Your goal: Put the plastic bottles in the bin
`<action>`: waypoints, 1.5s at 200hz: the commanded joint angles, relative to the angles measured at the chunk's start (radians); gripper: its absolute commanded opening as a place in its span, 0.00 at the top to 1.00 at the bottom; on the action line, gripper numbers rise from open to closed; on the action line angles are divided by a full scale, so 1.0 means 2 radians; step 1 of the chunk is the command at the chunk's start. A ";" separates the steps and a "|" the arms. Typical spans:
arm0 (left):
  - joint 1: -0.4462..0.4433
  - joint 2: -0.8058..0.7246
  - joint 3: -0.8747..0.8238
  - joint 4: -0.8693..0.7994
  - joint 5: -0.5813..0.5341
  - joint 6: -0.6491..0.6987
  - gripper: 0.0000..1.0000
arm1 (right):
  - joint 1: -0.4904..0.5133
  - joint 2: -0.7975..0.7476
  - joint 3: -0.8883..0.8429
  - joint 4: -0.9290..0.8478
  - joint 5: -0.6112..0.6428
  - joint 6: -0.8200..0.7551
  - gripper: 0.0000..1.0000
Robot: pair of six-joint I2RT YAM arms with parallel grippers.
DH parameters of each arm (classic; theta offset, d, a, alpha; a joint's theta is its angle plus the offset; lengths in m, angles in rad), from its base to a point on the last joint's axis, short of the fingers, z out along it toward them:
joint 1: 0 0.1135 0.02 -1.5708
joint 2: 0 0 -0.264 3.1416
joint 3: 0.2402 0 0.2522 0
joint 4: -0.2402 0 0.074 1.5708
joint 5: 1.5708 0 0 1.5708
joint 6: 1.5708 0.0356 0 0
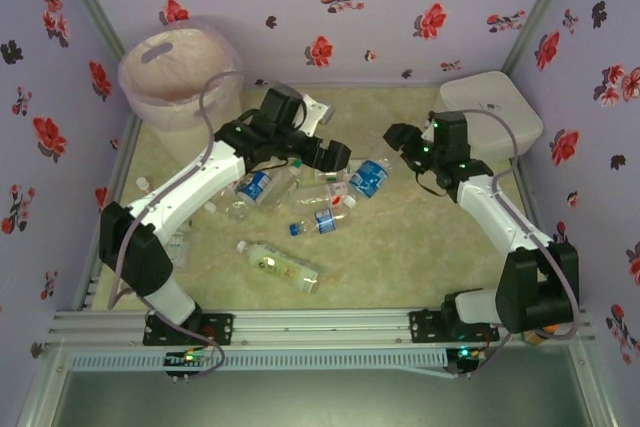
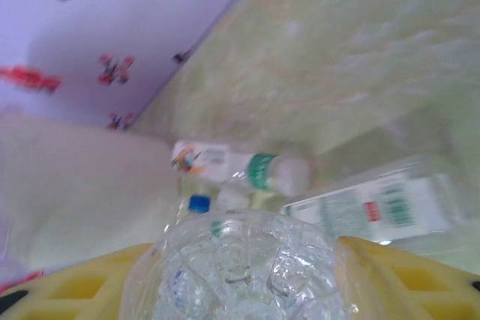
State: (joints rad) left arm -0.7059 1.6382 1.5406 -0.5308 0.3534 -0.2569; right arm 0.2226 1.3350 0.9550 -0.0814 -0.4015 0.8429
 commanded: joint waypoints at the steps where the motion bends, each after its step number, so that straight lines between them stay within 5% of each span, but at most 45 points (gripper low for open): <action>1: -0.006 0.011 0.013 0.011 -0.001 -0.008 0.00 | 0.036 0.006 0.035 0.023 -0.048 -0.062 0.80; 119: -0.045 0.026 -0.039 0.127 0.027 -0.097 0.01 | 0.072 0.017 0.022 0.142 -0.045 -0.007 0.77; 173: -0.048 0.023 -0.043 0.123 0.005 -0.092 0.32 | 0.072 0.026 0.031 0.141 -0.041 0.000 0.71; 210: -0.047 0.022 -0.047 0.132 0.002 -0.091 0.51 | 0.072 0.018 0.028 0.131 -0.032 -0.005 0.46; 269: -0.047 0.017 -0.054 0.126 -0.015 -0.083 0.52 | 0.062 -0.021 0.056 -0.019 0.052 -0.059 0.01; 300: -0.047 0.020 -0.030 0.093 -0.019 -0.074 0.52 | 0.019 -0.067 0.064 -0.073 0.089 -0.091 0.00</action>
State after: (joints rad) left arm -0.7971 1.6840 1.4403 -0.3061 0.3470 -0.4355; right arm 0.3317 1.2873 1.0348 -0.0998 -0.3405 0.7380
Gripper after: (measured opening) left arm 0.498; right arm 0.995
